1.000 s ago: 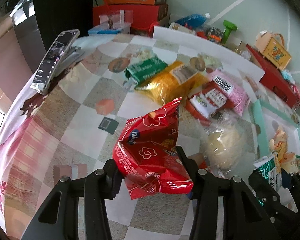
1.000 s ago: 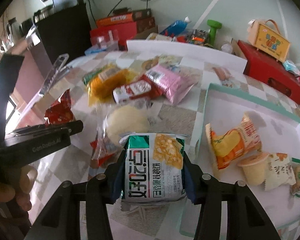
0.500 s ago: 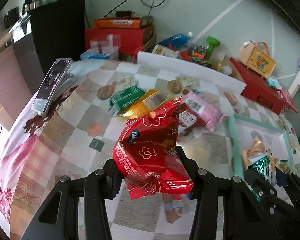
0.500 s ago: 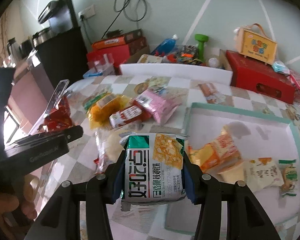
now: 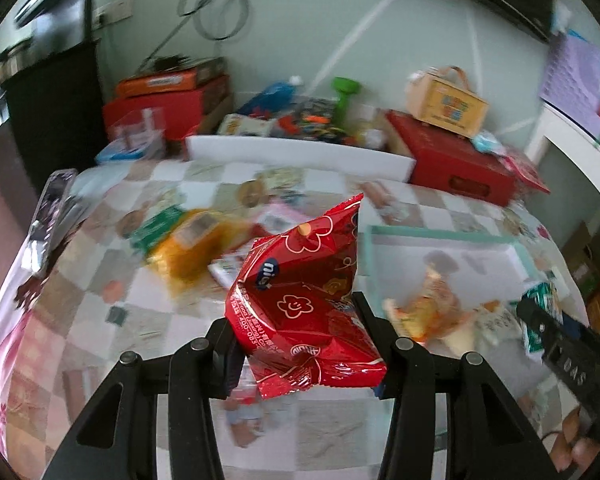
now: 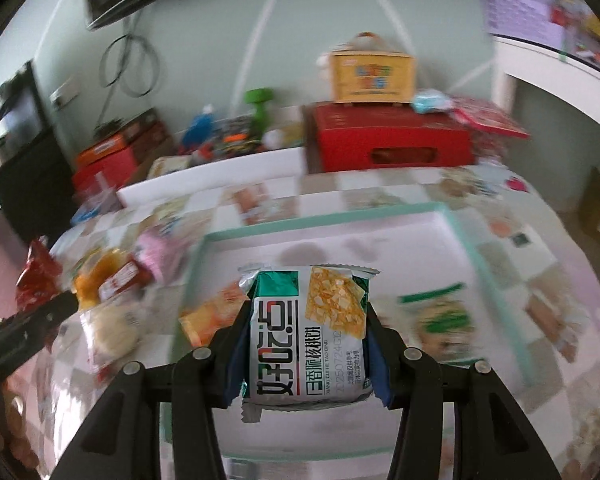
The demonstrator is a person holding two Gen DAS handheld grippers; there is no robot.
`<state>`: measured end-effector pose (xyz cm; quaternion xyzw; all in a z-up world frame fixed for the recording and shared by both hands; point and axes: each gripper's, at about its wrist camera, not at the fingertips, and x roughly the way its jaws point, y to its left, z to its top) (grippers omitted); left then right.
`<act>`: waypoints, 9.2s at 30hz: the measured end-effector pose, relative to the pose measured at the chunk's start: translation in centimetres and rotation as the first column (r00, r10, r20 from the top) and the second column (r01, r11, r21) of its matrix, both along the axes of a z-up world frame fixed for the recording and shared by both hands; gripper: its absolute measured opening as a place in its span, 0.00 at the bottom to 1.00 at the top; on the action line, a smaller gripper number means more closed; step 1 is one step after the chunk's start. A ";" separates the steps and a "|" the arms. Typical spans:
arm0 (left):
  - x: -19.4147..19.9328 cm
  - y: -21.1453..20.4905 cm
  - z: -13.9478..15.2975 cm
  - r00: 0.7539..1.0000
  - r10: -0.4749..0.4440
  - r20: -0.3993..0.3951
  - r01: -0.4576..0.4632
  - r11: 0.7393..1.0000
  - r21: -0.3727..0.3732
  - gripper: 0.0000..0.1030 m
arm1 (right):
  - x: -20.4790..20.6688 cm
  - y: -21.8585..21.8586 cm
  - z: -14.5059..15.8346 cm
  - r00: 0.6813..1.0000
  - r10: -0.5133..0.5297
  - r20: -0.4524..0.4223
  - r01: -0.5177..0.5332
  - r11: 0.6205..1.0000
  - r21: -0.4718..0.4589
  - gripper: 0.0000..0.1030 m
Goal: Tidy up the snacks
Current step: 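Carry the red bag and biscuit packet over the tray and open both grippers, then move both grippers back over the snack pile, then move the left gripper toward the small red candy packet while the right gripper approaches the bagged bun, then grasp the small red candy packet with the left gripper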
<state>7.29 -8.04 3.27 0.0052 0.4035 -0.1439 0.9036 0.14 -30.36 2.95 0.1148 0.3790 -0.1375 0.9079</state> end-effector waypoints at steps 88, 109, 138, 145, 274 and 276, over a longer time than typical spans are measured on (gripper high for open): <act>2.8 5.4 -3.1 0.968 0.222 -0.115 -0.232 0.969 -0.085 0.95 | 1.2 -0.3 -2.2 0.996 -0.074 -0.049 0.071 0.996 -0.055 1.00; 3.5 13.7 -3.8 0.906 0.402 -0.129 -0.418 0.898 -0.137 0.99 | 4.7 9.2 -2.3 0.989 0.144 -0.017 -0.143 0.989 0.030 1.00; 4.4 16.1 -6.4 0.896 0.417 -0.155 -0.429 0.902 -0.053 0.99 | 8.2 19.2 -6.1 0.934 0.356 -0.037 -0.354 0.933 0.061 1.00; 4.6 16.5 -7.2 0.885 0.426 -0.187 -0.443 0.894 -0.063 0.99 | 8.6 20.8 -7.2 0.910 0.405 -0.096 -0.408 0.913 -0.017 1.00; 2.6 12.4 -9.1 0.962 0.127 -0.242 -0.126 0.992 0.020 0.27 | 6.2 17.5 -7.8 0.902 0.380 -0.203 -0.384 0.923 0.023 0.52; 2.7 12.3 -9.1 0.960 0.141 -0.241 -0.141 0.990 0.016 0.27 | 6.3 17.3 -7.7 0.907 0.377 -0.187 -0.376 0.926 0.044 0.54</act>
